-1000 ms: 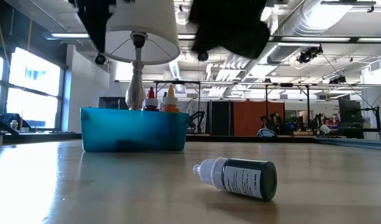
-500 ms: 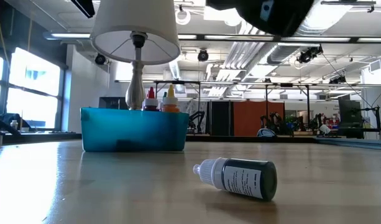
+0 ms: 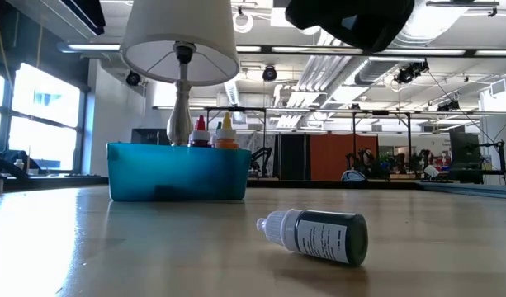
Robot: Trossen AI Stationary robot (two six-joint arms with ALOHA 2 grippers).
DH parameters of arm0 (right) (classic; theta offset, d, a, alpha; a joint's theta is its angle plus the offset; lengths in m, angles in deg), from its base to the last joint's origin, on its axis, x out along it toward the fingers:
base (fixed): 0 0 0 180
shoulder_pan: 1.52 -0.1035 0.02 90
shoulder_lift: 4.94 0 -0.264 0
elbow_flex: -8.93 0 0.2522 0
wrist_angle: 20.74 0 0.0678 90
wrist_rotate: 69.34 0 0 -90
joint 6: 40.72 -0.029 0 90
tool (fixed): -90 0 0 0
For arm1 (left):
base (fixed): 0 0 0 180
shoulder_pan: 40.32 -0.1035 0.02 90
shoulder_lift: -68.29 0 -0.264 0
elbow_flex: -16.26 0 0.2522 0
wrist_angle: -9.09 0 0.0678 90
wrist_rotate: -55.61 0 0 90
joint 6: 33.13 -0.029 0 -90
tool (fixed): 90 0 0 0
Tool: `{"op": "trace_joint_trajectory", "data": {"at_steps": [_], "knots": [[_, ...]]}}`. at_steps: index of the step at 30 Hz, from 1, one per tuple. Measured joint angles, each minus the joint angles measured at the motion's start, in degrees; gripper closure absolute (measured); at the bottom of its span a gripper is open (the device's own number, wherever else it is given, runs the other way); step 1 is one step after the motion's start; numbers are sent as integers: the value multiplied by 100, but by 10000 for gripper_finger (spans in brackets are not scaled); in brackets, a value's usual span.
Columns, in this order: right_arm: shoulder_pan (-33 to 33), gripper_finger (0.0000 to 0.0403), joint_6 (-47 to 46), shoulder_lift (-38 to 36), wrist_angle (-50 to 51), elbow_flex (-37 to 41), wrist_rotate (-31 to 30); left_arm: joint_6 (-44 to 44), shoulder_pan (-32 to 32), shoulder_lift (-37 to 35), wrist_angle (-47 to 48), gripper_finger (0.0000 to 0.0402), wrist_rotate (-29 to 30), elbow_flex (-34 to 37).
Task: Pick & Place food coloring
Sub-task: Put the small black food coloring bottle into the blue bin
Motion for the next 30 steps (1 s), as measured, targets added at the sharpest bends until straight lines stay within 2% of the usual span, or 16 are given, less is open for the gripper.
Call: {"op": "trace_joint_trajectory", "data": {"at_steps": [4, 8, 11, 16, 25, 30], "knots": [[130, 289, -381, 0, 64, -2, 78, 441, 290, -7, -286, 202, 265, 277], [324, 290, -1256, 0, 487, -2, 251, 743, 568, -7, -867, 202, 820, 776], [387, 290, -1702, 0, 880, -2, 292, 815, 707, -7, -1200, 202, 761, 1123], [428, 290, -1352, 0, 1239, -2, 134, 792, 700, -2, -1135, 202, 209, 1298], [482, 290, -1198, 0, 1318, -2, -464, 565, 698, -2, -1153, 202, 270, 1295], [487, 290, -1124, 0, 1198, -2, -497, 521, 698, -2, -1156, 202, 272, 1293]]}}
